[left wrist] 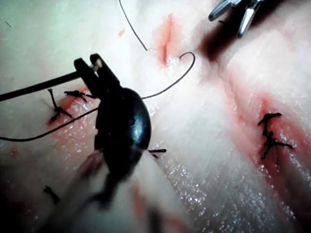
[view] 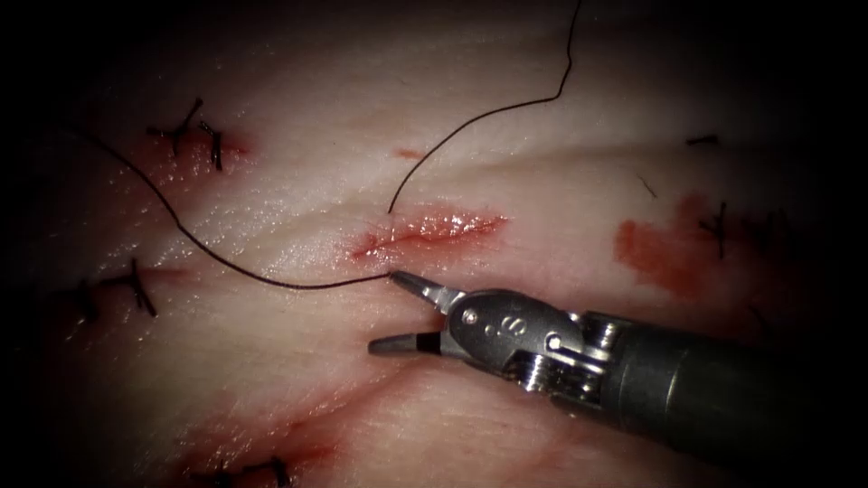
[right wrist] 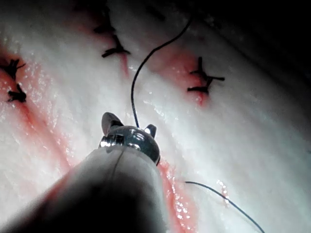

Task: Wound Closure
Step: Use the right tool to pull the suture length through.

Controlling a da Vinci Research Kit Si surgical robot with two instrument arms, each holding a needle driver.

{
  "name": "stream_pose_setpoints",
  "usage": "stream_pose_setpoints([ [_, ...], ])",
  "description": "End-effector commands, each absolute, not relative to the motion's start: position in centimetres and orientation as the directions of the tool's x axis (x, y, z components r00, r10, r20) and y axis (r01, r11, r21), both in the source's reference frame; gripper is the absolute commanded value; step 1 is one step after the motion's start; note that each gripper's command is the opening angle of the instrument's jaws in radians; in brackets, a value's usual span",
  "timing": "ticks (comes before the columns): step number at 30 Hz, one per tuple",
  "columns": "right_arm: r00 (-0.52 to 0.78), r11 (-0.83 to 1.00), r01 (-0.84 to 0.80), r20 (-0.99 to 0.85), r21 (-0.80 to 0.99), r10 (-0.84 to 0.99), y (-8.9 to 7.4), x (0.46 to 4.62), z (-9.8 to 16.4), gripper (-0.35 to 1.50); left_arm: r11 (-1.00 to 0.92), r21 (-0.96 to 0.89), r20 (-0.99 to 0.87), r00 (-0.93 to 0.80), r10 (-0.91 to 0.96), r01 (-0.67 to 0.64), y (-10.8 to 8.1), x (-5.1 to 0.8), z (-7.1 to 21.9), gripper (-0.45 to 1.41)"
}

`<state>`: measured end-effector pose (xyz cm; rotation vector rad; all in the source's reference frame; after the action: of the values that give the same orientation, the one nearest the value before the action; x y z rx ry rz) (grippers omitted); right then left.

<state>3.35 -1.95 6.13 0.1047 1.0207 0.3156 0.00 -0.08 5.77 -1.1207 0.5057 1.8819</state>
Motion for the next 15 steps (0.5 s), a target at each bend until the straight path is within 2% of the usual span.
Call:
stream_pose_setpoints([
  [1,0.502,0.96,-0.194,-0.821,0.2,0.273,-1.89,3.49,6.33,1.45,-0.558,-0.09,-0.855,-0.223,0.468,-0.825,-0.07,-0.11,5.84,-0.45],
  [7,0.552,0.975,-0.182,-0.808,0.126,0.207,-1.8,3.65,6.81,1.46,-0.59,-0.1,-0.854,-0.235,0.464,-0.801,-0.1,-0.31,5.87,-0.45],
  [10,0.56,0.978,-0.176,-0.806,0.114,0.195,-1.74,3.67,6.94,1.33,-0.592,-0.102,-0.855,-0.234,0.463,-0.8,-0.1,-0.33,5.87,-0.45],
  [11,0.564,0.978,-0.174,-0.803,0.113,0.193,-1.74,3.66,6.95,1.18,-0.592,-0.1,-0.854,-0.237,0.464,-0.8,-0.1,-0.32,5.87,-0.45],
  [12,0.573,0.979,-0.168,-0.797,0.113,0.19,-1.75,3.65,6.95,0.79,-0.593,-0.1,-0.854,-0.237,0.464,-0.799,-0.1,-0.32,5.87,-0.45],
  [13,0.583,0.982,-0.155,-0.793,0.103,0.175,-1.76,3.64,6.96,0.37,-0.591,-0.099,-0.853,-0.237,0.464,-0.801,-0.1,-0.31,5.87,-0.45],
  [14,0.601,0.986,-0.134,-0.783,0.095,0.158,-1.79,3.62,6.96,-0.3,-0.593,-0.1,-0.854,-0.237,0.464,-0.799,-0.1,-0.31,5.87,-0.45],
  [15,0.624,0.99,-0.104,-0.769,0.1,0.143,-1.82,3.62,6.98,-0.35,-0.592,-0.1,-0.854,-0.237,0.463,-0.799,-0.1,-0.32,5.87,-0.45],
])
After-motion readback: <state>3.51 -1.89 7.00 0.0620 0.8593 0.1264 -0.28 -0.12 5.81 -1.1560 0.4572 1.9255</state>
